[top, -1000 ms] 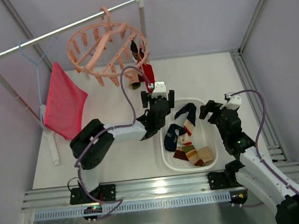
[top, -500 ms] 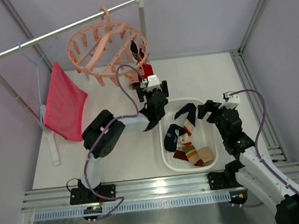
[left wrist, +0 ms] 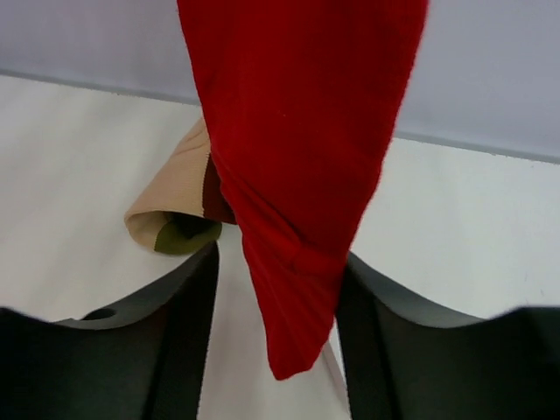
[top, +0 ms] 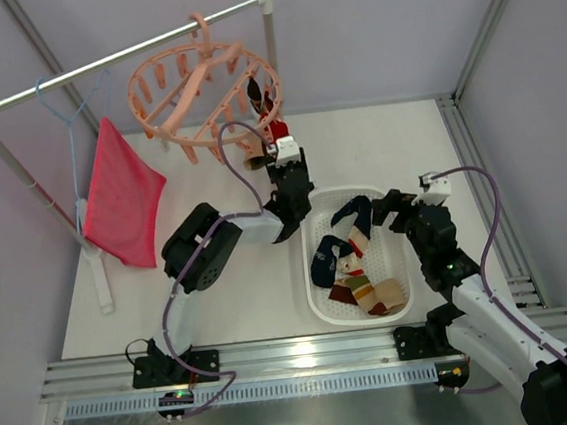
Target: Remove the socks clipped to the hanger
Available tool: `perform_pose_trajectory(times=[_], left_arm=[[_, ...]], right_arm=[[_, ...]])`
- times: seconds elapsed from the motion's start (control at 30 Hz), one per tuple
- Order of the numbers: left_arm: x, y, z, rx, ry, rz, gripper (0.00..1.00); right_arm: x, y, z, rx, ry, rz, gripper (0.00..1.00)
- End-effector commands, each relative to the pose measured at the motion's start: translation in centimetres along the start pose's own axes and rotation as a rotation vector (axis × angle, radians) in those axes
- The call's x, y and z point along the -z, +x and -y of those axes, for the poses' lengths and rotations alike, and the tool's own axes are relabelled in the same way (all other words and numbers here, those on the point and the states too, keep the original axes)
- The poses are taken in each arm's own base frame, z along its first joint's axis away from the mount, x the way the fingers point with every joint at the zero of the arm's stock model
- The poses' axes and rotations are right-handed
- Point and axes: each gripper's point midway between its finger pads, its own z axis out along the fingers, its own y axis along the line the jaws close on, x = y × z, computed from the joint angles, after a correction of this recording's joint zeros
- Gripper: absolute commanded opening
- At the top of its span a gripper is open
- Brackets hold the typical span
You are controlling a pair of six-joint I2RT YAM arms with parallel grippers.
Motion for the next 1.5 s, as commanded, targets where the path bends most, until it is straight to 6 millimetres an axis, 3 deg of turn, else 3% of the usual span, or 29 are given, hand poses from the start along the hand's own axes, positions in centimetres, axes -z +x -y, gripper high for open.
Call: perform_pose_trajectory(times=[0.0, 0.13, 0.23, 0.37, 0.4, 0.73, 0.83, 1.13, 1.3, 1.47], left_arm=[[-0.6, -2.0, 0.2, 0.077, 0.003, 0.071, 0.5], [-0.2, -2.3, 0.0, 0.088, 0.022, 0.087, 0.14], [0.1, -2.7, -0.5, 0.092, 0.023, 0.089, 0.01], [0.9, -3.2, -1.0, 0.09, 0.038, 0.087, 0.0], [1.2, -4.1, -1.1, 0.102, 0.045, 0.095, 0.0], [6.0, -5.2, -2.9, 0.054, 0.111, 0.059, 0.0], [7.4, -7.0, -3.6, 0.078, 0.126, 0.074, 0.01], [10.8, -9.0, -4.9, 0.055, 0.195, 0.045, 0.0], [12.5, -10.8, -6.7, 0.104, 0.216, 0.035, 0.0], [14.0, -10.6, -7.1, 0.076, 0.287, -0.015, 0.01]], right_arm=[[-0.2, -1.7, -0.7, -0.006, -0.026, 0.06, 0.93], [-0.2, -1.7, -0.6, -0.003, -0.025, 0.061, 0.93], [-0.2, -1.7, -0.6, -0.003, -0.025, 0.061, 0.93], [-0.2, -1.6, -0.6, -0.001, -0.022, 0.056, 0.93], [-0.2, -1.7, -0.6, 0.001, -0.021, 0.058, 0.93], [-0.9, -0.7, -0.5, 0.026, -0.016, 0.003, 0.93], [-0.9, -0.5, -0.7, 0.024, -0.026, -0.004, 0.93], [-1.3, 0.4, -0.3, 0.036, -0.008, -0.032, 0.92], [-1.2, 0.4, -0.8, 0.036, -0.034, -0.039, 0.93], [-1.0, 0.3, -1.8, 0.024, -0.081, -0.039, 0.93]])
